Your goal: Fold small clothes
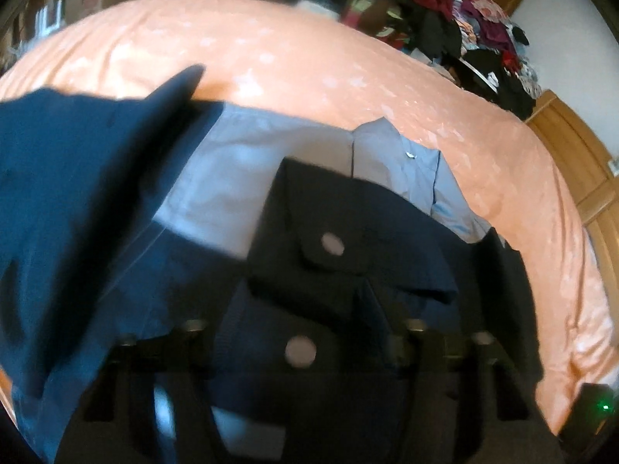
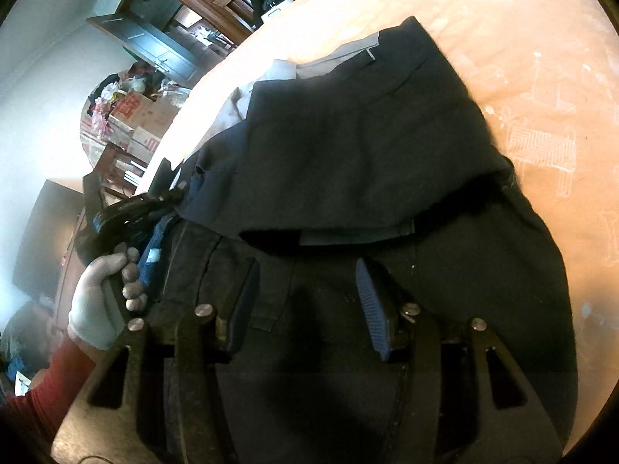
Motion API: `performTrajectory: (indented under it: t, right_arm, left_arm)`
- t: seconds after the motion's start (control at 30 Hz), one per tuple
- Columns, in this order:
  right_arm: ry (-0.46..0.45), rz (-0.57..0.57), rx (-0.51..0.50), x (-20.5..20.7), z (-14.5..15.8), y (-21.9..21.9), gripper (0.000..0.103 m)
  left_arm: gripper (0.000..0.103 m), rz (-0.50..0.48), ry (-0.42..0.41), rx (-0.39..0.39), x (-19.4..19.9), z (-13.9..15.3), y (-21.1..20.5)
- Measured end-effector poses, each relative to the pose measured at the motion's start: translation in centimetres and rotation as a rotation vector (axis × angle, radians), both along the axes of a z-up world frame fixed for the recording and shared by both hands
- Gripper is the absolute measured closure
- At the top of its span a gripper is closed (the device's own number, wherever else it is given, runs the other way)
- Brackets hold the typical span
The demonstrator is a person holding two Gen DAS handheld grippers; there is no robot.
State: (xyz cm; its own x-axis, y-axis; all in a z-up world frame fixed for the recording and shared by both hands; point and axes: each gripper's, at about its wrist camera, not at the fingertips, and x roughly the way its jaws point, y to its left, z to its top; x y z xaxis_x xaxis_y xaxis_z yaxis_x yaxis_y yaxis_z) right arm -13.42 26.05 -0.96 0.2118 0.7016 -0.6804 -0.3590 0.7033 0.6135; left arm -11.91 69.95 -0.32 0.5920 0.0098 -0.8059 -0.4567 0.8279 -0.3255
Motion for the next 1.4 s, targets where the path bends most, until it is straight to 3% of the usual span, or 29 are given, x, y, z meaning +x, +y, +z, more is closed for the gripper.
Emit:
performTrajectory:
  t: [0.07,0.17,0.27,0.4,0.53,0.6,0.73,0.8,0.87,0.93,1.0,1.1,1.2,1.4]
  right_arm:
    - [-0.013,0.003,-0.005,-0.3,0.7,-0.3,0.052]
    - [-0.060,0.008,0.025,-0.7,2.5,-1.2,0.052]
    - [-0.102,-0.020,0.039,-0.2,3.6,-2.0,0.052]
    - [-0.117,-0.103,0.032,1.6,3.3,-3.1,0.056]
    - [-0.078,-0.114,-0.050,3.8,1.3,-2.7,0.061]
    - [0.005,-0.084,-0.132,4.5,-0.8,-1.9,0.075]
    - [-0.053,-0.035,-0.211,3.1,-0.2,-1.7,0.075]
    - [-0.064,-0.026,-0.205,2.1,-0.4,-2.1,0.072]
    - [-0.058,-0.045,-0.181,1.4,-0.7,-2.7,0.070]
    - [-0.060,-0.066,-0.174,1.0,-0.7,-2.9,0.067]
    - [-0.069,-0.084,-0.174,0.7,-0.7,-2.6,0.058]
    - [-0.097,-0.064,-0.204,0.5,-0.4,-1.4,0.041]
    - [-0.139,-0.014,-0.274,0.3,-0.1,0.3,0.029]
    - [-0.160,-0.007,-0.308,0.1,-0.2,0.8,0.029]
  left_arm:
    - [0.099,0.012,-0.050,-0.021,-0.5,0.9,0.5]
    - [0.099,0.034,-0.146,0.023,-3.5,4.0,1.0]
    - [0.099,0.089,-0.107,0.043,-5.4,3.0,3.1]
    - [0.096,0.117,-0.073,-0.006,-6.3,0.2,4.7]
    - [0.097,0.098,-0.060,0.022,-5.9,-0.1,4.1]
    - [0.097,0.091,-0.070,-0.006,-6.2,0.0,4.3]
    - [0.093,0.110,-0.136,-0.090,-9.5,2.4,5.2]
    - [0.089,0.131,-0.209,-0.086,-12.7,4.5,6.8]
    - [0.071,0.195,-0.274,-0.051,-16.8,6.4,9.4]
    - [0.046,0.305,-0.310,0.008,-21.3,7.6,13.1]
    - [0.035,0.440,-0.292,0.064,-25.0,7.5,17.7]
    - [0.035,0.555,-0.200,0.010,-27.5,4.7,24.8]
    - [0.035,0.533,-0.147,-0.087,-26.6,1.6,29.6]
    - [0.036,0.586,-0.142,-0.036,-22.8,0.9,33.6]
